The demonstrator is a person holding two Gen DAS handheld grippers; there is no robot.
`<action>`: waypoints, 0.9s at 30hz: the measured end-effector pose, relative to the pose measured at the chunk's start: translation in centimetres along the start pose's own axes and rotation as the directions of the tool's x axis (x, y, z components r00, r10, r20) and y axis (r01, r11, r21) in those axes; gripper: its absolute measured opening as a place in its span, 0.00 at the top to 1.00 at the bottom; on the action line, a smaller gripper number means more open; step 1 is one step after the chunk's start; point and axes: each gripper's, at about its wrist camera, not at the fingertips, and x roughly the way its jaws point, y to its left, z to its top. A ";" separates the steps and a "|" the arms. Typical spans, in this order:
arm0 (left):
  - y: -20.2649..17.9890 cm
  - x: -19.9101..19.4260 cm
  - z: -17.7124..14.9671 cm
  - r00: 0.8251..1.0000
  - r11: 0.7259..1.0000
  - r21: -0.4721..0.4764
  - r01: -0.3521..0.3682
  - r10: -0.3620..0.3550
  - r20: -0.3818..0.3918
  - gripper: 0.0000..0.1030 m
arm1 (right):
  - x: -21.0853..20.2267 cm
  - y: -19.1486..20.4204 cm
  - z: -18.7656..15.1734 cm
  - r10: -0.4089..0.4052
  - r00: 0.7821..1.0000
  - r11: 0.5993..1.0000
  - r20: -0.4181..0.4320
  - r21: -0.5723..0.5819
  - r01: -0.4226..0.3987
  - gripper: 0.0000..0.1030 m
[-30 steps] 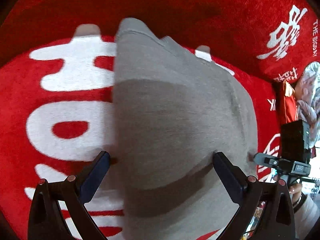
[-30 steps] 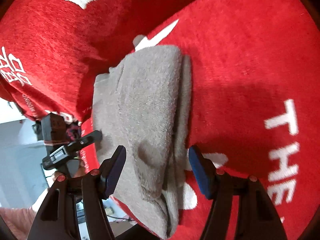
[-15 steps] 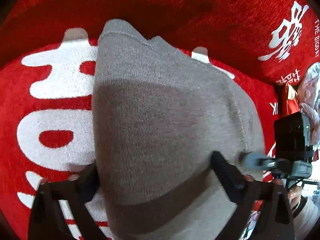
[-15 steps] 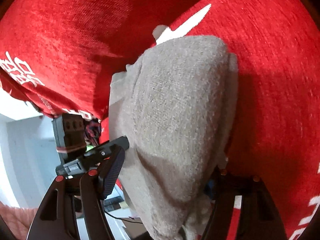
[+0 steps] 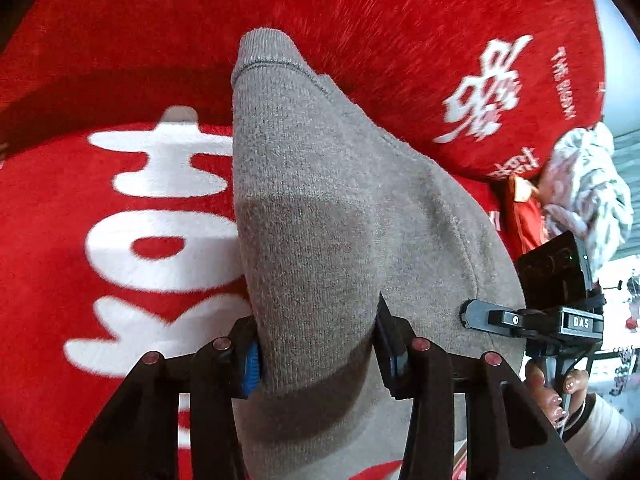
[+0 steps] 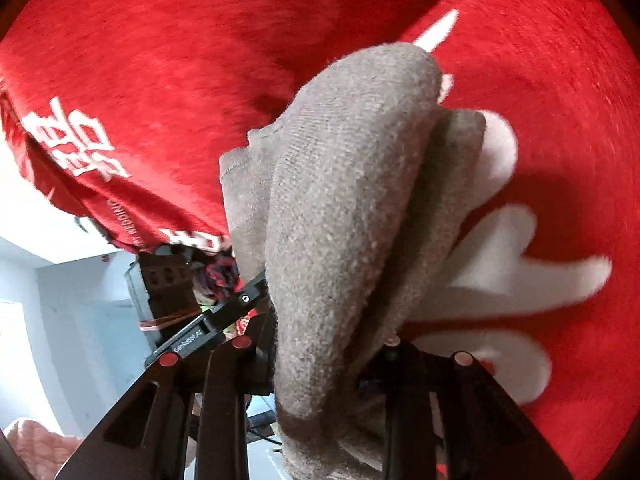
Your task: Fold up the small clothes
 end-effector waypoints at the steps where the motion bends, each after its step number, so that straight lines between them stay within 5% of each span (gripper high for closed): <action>1: 0.0 -1.0 -0.4 1.000 1.000 0.007 0.001 -0.001 0.004 0.54 | 0.1 0.8 -0.7 0.005 1.000 1.000 -0.001 -0.003 -0.005 0.71; 8: 2.9 -7.8 -4.2 0.999 0.998 0.040 -0.051 0.051 0.017 0.54 | 2.5 5.1 -5.4 0.034 0.999 0.999 -0.030 -0.028 -0.035 0.71; 18: 11.2 -10.6 -9.2 0.990 0.988 -0.058 -0.142 0.143 0.008 0.54 | 11.2 6.1 -8.9 0.043 0.991 0.999 -0.124 -0.022 -0.046 0.71; 21: 13.5 -8.4 -10.1 0.983 0.977 -0.106 -0.186 0.185 -0.024 0.54 | 13.7 5.8 -8.6 -0.043 0.988 0.997 -0.152 -0.067 0.033 0.71; 23: 15.1 -7.5 -10.8 0.964 0.956 -0.130 -0.264 0.259 -0.051 0.54 | 15.5 5.6 -8.1 -0.179 0.971 0.981 -0.157 -0.101 0.164 0.67; 25: 15.8 -8.0 -11.3 0.974 0.960 -0.162 -0.228 0.227 -0.023 0.52 | 15.9 5.4 -7.5 -0.351 0.929 0.931 -0.115 -0.150 0.333 0.58; 27: 15.7 -8.5 -11.5 0.963 0.951 -0.155 -0.269 0.270 -0.012 0.49 | 15.2 5.5 -7.2 -0.436 0.898 0.891 -0.064 -0.175 0.420 0.55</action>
